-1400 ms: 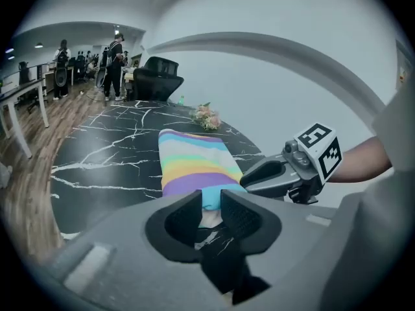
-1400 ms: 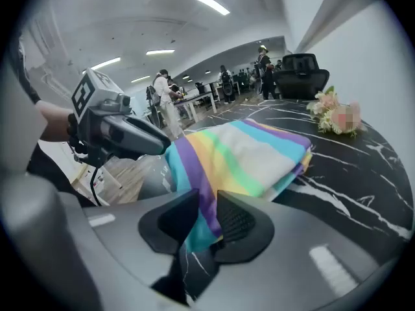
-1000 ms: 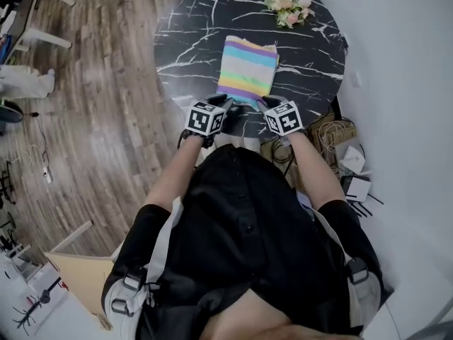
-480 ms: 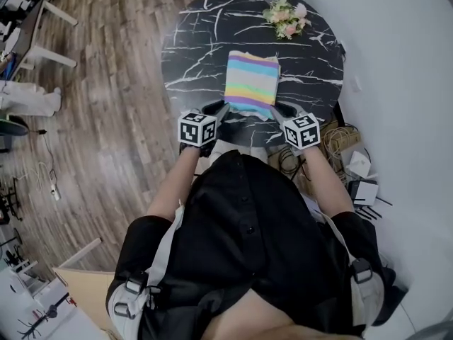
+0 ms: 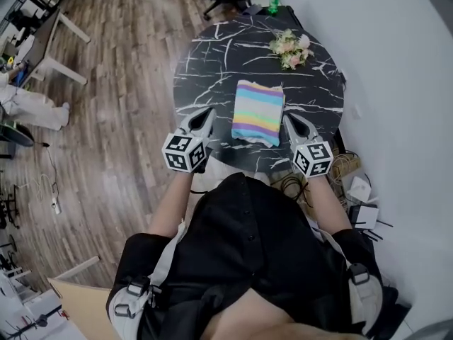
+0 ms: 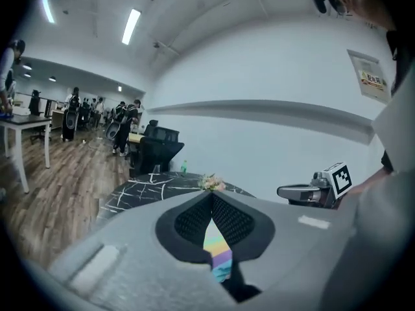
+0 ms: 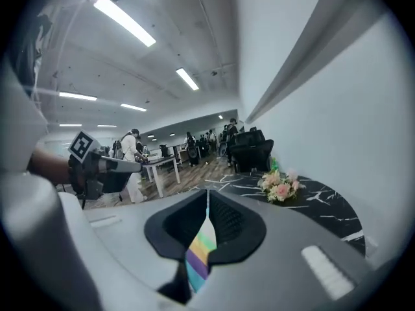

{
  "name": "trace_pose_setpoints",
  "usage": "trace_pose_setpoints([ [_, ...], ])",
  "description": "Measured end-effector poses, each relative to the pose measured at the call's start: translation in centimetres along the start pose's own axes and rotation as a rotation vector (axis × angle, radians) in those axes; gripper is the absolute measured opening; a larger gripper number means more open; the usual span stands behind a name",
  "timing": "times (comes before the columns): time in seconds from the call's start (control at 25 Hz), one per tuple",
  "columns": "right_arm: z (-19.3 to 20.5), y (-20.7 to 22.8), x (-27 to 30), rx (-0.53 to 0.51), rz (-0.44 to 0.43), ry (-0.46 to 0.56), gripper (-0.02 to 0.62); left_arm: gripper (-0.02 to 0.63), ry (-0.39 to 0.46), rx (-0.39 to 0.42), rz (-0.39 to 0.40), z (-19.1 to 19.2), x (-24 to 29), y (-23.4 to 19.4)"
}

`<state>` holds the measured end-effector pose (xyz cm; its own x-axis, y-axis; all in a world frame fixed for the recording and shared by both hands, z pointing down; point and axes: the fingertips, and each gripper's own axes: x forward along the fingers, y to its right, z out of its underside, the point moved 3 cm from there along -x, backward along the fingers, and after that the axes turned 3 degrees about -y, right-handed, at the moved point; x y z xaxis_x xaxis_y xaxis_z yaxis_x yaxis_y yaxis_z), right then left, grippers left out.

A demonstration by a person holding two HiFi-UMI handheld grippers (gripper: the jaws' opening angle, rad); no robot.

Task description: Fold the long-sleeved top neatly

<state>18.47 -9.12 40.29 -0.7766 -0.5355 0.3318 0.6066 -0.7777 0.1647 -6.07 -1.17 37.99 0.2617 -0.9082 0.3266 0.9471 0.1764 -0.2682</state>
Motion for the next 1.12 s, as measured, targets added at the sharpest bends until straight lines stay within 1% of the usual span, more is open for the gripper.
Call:
trace_pose_setpoints([
  [0.12,-2.2,-0.7,-0.1,0.002,-0.024,0.056,0.005,0.008,0.045,0.079,-0.017,-2.0,-1.1,0.0],
  [0.2,-3.7,-1.1,0.2,-0.021,-0.044,0.087,0.005,0.008,0.084,0.138,-0.039,-3.4,-1.6,0.0],
  [0.28,-4.5,-1.9,-0.3,-0.041,-0.061,0.106,0.005,0.008,0.128,0.17,-0.064,-3.9,-2.5,0.2],
  [0.36,-5.3,-2.7,-0.7,-0.031,-0.077,0.129,0.005,0.008,0.157,0.184,-0.071,-4.4,-3.3,0.4],
  [0.44,-5.9,-3.2,-0.7,-0.027,-0.088,0.146,0.004,0.008,0.173,0.185,-0.073,-4.9,-3.7,0.1],
  [0.56,-6.3,-3.8,-0.3,-0.1,-0.093,0.14,0.003,0.008,0.206,0.165,-0.098,-5.6,-4.3,-0.3],
  [0.64,-6.0,-4.4,-0.2,-0.125,-0.103,0.131,0.003,0.008,0.215,0.154,-0.113,-5.4,-4.8,-0.3],
  [0.92,-5.1,-5.6,0.4,-0.117,-0.153,0.112,0.003,0.008,0.183,0.137,-0.114,-4.1,-5.2,0.3],
  [1.12,-4.9,-5.9,0.9,-0.122,-0.179,0.102,0.005,0.008,0.179,0.134,-0.112,-3.8,-5.4,0.9],
])
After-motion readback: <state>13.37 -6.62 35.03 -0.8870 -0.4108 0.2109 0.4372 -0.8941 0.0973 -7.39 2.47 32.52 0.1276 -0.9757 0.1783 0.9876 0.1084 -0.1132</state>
